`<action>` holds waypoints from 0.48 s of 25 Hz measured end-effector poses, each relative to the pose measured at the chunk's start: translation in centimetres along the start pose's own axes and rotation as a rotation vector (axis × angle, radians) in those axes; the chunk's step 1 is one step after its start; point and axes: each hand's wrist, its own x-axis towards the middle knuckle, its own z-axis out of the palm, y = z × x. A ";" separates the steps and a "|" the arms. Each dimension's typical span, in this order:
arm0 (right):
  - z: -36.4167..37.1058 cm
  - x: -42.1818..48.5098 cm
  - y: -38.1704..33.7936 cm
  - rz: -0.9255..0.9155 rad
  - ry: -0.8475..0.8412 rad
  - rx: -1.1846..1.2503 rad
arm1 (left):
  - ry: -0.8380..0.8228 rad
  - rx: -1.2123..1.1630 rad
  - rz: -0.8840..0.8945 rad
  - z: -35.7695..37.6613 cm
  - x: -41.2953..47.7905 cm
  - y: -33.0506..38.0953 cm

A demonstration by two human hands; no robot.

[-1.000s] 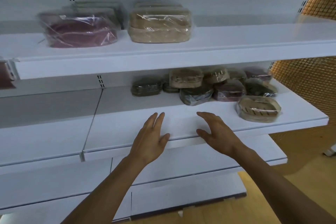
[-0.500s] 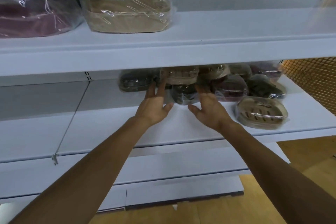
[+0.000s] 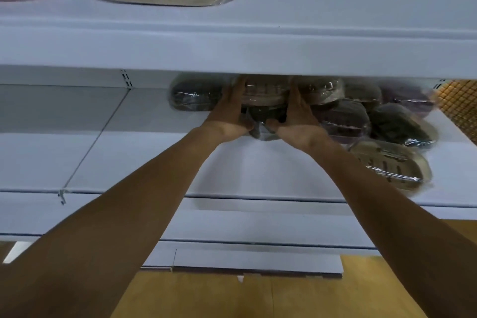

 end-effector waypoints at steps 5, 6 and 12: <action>-0.3 0.0 0.4 -0.030 -0.007 -0.018 | 0.068 -0.034 0.011 0.4 -0.8 0.4; -0.4 0.2 0.5 -0.037 -0.013 -0.029 | 0.054 -0.022 0.001 0.3 -0.9 0.5; 0.3 1.1 1.7 -0.057 0.020 0.006 | 0.098 -0.043 0.003 1.5 -0.2 -0.5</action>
